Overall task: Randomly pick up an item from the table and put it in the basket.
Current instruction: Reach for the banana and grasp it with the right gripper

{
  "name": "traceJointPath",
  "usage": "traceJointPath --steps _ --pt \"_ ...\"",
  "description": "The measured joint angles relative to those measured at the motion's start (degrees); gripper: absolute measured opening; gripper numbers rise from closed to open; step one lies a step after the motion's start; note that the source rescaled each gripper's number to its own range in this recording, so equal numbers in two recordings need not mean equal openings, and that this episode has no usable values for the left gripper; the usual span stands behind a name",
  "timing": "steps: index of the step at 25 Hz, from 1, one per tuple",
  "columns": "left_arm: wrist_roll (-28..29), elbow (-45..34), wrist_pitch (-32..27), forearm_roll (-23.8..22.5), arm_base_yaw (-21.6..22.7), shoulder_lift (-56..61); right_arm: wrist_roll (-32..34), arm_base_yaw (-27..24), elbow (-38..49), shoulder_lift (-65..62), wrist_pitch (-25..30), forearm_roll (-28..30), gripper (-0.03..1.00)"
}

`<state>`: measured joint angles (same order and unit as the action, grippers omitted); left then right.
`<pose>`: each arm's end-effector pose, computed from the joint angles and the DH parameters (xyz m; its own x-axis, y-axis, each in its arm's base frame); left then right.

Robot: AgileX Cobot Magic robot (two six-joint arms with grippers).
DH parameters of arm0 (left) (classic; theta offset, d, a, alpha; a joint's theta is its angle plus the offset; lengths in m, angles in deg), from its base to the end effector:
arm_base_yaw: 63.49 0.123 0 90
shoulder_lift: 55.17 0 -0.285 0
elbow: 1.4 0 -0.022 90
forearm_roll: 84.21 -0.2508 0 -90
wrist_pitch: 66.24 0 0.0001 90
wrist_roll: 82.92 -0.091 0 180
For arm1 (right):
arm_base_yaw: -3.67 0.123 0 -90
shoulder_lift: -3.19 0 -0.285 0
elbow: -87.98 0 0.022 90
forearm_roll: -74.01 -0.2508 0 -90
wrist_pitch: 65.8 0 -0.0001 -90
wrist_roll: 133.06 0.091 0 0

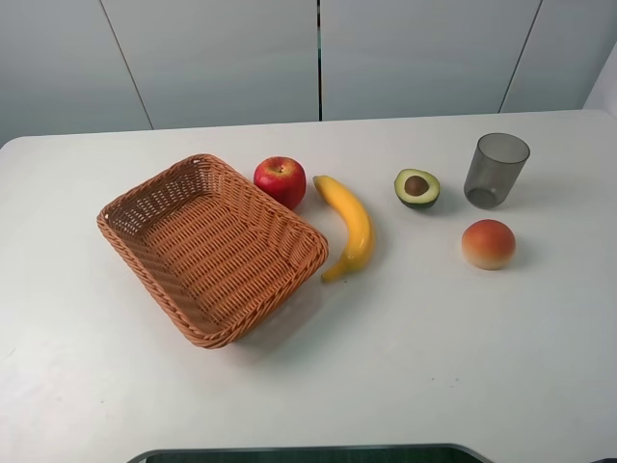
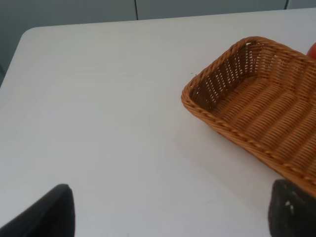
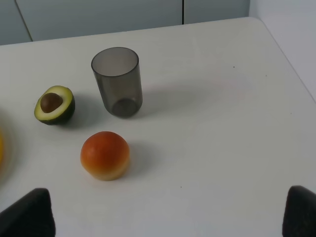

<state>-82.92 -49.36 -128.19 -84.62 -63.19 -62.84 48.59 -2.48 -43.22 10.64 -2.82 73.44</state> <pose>-0.0072 0.0005 0.2786 -0.4630 0.0009 -0.8864 -0.0093 0.9999 0.0059 -0.0068 0.0015 0.2731 -0.4819 0.0854 -0.8720 0.1156 0.9927 0.0334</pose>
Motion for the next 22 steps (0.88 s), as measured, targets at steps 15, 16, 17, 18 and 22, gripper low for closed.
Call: traceJointPath --steps 15,16,17,18,22 --pt "0.0 0.0 0.0 0.0 0.0 0.0 0.0 0.0 0.0 0.0 0.0 0.0 1.0" --pt "0.0 0.0 0.0 0.0 0.0 0.0 0.0 0.0 0.0 0.0 0.0 0.0 1.0" --pt "0.0 0.0 0.0 0.0 0.0 0.0 0.0 0.0 0.0 0.0 0.0 0.0 1.0" --pt "0.0 0.0 0.0 0.0 0.0 0.0 0.0 0.0 0.0 0.0 0.0 0.0 1.0" --pt "0.0 0.0 0.0 0.0 0.0 0.0 0.0 0.1 -0.4 0.2 0.3 -1.3 1.0"
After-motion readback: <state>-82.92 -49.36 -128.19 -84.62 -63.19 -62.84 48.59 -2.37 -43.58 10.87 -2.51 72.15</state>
